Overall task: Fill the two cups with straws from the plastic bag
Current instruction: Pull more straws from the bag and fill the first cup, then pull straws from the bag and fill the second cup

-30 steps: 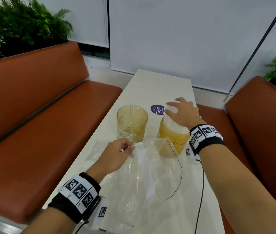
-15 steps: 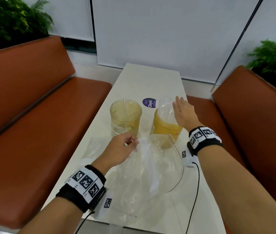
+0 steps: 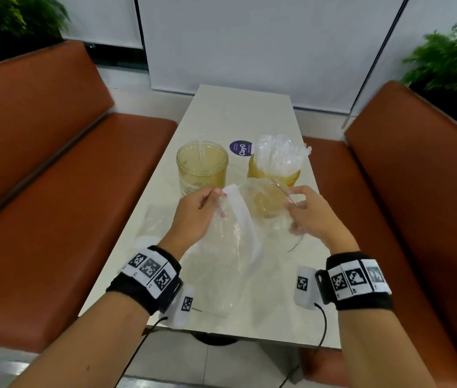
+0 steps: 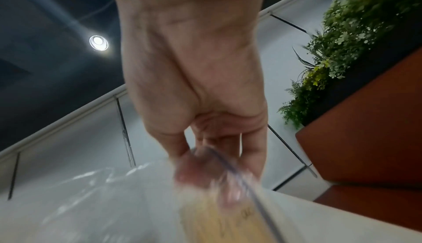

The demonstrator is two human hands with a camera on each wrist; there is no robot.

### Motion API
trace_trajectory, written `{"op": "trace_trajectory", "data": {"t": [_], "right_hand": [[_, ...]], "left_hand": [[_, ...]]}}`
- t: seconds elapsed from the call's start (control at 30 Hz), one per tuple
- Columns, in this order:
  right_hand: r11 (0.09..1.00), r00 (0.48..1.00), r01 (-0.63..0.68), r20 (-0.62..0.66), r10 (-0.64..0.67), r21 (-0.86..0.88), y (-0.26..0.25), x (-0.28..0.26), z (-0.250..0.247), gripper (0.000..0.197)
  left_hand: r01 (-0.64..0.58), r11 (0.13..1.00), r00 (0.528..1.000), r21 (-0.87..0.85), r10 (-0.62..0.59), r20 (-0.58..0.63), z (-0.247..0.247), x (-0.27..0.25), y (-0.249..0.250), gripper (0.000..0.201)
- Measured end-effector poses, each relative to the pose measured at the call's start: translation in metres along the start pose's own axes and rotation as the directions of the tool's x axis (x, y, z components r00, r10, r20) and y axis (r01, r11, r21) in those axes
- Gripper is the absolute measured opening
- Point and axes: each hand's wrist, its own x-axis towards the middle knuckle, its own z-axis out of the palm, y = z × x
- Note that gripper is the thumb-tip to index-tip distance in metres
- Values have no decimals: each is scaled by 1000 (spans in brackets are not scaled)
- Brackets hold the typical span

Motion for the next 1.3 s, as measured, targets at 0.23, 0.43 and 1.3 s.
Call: {"op": "trace_trajectory", "data": {"t": [0.23,0.43,1.3], "right_hand": [[947,935,38,-322,-147,-320,16,-3,-43,24],[722,826,380,-140,-546,-579,26,-29,13,47],[727,965,264,179,-194,-634,55,-16,124,48]], "left_hand": [[-6,959,976,284,68,-209,1,-15,-19,30],[79,969,990,233,-48,-136,9,-29,-35,9],[318,644,947,695,-183,-263,-122,-58,37,40]]}}
